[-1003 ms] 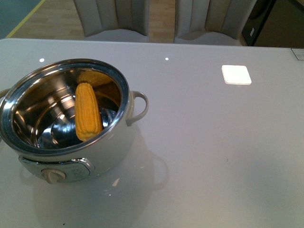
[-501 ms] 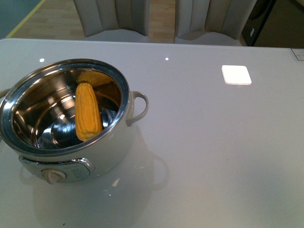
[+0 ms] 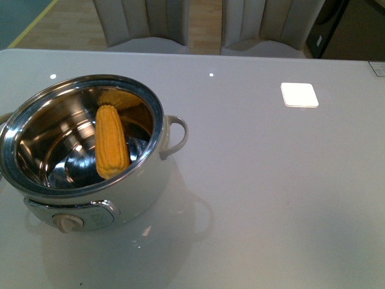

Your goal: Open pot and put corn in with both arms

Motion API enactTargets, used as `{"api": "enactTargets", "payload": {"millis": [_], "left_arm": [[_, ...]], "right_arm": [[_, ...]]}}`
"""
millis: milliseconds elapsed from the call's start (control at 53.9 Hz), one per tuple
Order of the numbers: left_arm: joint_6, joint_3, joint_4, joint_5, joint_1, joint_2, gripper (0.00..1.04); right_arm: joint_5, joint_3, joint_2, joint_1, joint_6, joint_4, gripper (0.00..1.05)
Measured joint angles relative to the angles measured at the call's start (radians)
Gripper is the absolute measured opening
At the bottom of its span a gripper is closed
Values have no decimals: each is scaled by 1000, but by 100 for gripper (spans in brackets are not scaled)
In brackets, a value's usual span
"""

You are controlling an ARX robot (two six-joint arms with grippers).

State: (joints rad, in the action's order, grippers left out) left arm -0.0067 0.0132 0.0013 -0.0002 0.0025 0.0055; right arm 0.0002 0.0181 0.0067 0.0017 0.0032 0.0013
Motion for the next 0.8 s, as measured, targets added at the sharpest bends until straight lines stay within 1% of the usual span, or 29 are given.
{"api": "enactTargets", "payload": {"millis": [130,241,334,371,799], "left_arm": [[0,0,0,0,0,0,98],[0,0,0,0,0,0,98],[0,0,0,0,0,0,98],[0,0,0,0,0,0,98],[0,0,0,0,0,0,98]], "right_arm": [[0,0,0,0,0,0,65],[0,0,0,0,0,0,84],[0,0,0,0,0,0,97],[0,0,0,0,0,0,96],[0,0,0,0,0,0,96]]}}
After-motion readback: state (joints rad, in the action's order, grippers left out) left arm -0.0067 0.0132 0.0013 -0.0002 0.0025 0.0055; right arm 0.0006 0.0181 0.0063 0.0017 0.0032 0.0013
